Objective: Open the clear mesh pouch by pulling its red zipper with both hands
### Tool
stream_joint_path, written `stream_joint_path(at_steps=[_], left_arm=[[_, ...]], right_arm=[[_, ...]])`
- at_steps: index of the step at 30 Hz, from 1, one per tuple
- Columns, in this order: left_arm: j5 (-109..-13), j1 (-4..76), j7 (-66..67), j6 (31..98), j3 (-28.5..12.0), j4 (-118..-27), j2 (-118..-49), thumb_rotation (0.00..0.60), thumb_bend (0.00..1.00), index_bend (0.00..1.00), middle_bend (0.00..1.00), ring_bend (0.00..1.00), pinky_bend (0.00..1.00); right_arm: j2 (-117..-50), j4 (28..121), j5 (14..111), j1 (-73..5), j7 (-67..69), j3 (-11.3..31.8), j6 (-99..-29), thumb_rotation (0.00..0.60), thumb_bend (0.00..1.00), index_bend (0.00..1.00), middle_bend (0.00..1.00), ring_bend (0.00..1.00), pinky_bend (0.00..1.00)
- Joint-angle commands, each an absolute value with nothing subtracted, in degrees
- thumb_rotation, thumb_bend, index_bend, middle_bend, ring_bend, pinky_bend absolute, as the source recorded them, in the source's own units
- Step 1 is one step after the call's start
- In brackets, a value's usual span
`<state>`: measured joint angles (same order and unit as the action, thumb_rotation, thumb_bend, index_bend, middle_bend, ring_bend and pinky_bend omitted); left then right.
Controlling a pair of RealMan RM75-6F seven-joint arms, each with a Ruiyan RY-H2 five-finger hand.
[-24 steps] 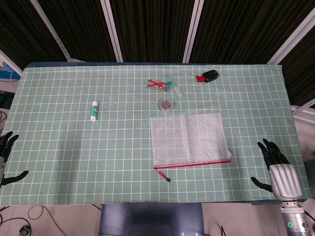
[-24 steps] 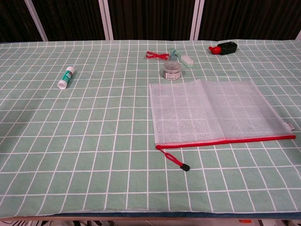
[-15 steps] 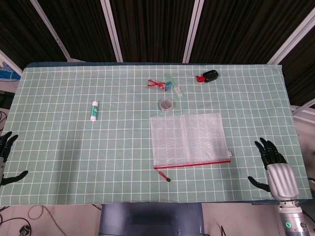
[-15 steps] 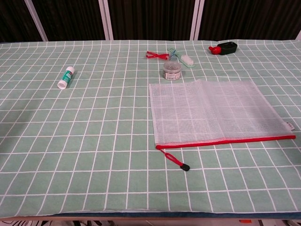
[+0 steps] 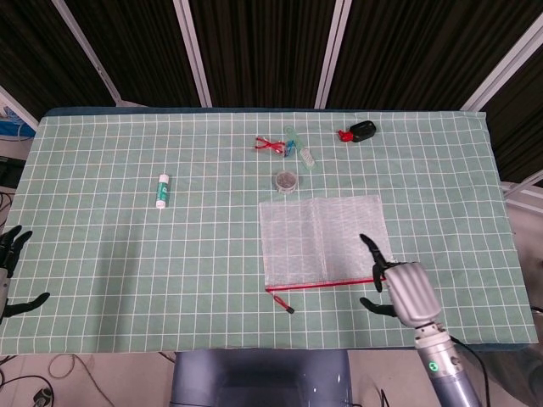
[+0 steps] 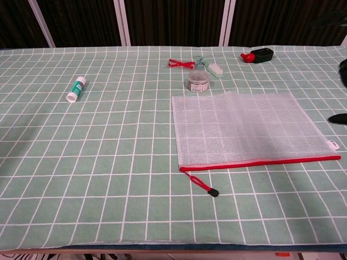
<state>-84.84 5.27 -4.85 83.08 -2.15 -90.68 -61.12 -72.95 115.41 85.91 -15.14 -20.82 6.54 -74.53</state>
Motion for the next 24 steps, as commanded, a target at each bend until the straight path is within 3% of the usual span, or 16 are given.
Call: stream_joint_path(at_steps=[1, 6, 14, 24], left_arm=[[-84.8, 5.4, -5.1, 82.8, -2.1, -90.6, -61.1, 0.600, 0.01, 0.00, 0.00, 0.00, 0.00], [-84.7, 5.6, -5.7, 82.2, -2.1, -90.6, -60.9, 0.600, 0.01, 0.00, 0.00, 0.00, 0.00], [-84.3, 5.9, -6.3, 81.1, -1.9, -90.8, -60.4, 0.600, 0.01, 0.00, 0.00, 0.00, 0.00], [-83.9, 6.2, -7.2, 80.3, -1.9, -90.9, -60.2, 0.600, 0.02, 0.00, 0.00, 0.00, 0.00]], right_arm=[[-80.5, 117.4, 79.9, -20.3, -30.2, 7.4, -68.3, 0.600, 0.21, 0.18, 0.98, 0.98, 0.99], [-87.8, 114.8, 74.0, -23.7, -39.0, 7.2, -65.5, 0.600, 0.24, 0.32, 1.00, 1.00, 1.00], [-100.3, 108.0, 66.3, -26.6, -45.3, 7.0, -66.2, 0.600, 0.29, 0.45, 1.00, 1.00, 1.00], [-108.4, 99.0, 61.1, -27.4, -43.7, 7.8, -68.1, 0.600, 0.30, 0.46, 1.00, 1.00, 1.00]])
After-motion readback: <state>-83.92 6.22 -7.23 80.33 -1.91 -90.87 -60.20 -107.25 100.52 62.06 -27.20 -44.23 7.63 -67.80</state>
